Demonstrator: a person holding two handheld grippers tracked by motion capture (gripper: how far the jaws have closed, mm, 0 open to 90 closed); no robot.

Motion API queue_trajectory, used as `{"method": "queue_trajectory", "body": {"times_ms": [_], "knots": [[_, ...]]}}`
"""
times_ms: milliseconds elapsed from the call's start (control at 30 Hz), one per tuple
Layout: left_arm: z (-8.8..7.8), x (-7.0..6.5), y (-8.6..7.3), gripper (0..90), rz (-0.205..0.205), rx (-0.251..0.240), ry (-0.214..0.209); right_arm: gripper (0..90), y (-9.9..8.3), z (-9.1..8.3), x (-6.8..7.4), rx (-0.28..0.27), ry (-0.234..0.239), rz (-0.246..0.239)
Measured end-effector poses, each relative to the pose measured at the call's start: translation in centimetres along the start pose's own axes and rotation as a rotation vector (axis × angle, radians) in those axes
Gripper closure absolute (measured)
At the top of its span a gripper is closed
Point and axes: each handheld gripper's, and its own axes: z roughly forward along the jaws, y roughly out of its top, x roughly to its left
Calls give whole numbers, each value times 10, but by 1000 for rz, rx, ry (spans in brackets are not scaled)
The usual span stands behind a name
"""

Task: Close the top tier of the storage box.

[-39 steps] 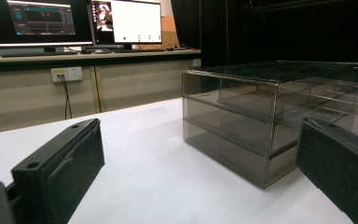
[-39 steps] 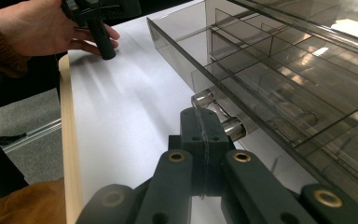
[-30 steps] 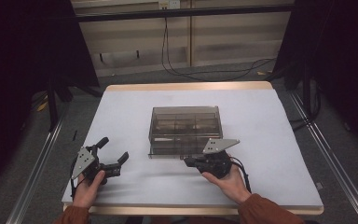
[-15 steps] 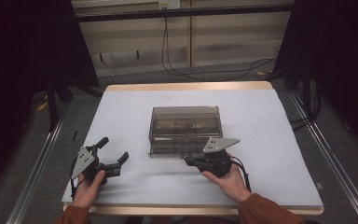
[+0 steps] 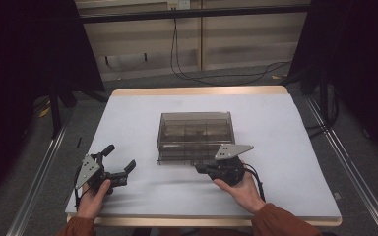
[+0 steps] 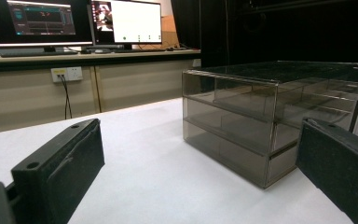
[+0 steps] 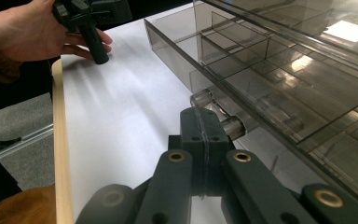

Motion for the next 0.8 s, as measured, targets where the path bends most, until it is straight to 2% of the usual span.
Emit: {"method": "queue_trajectory", "body": {"times_ms": [800], "knots": [[0, -1, 0, 11, -6, -4, -1, 900, 0, 0, -3, -3, -13, -2]]}}
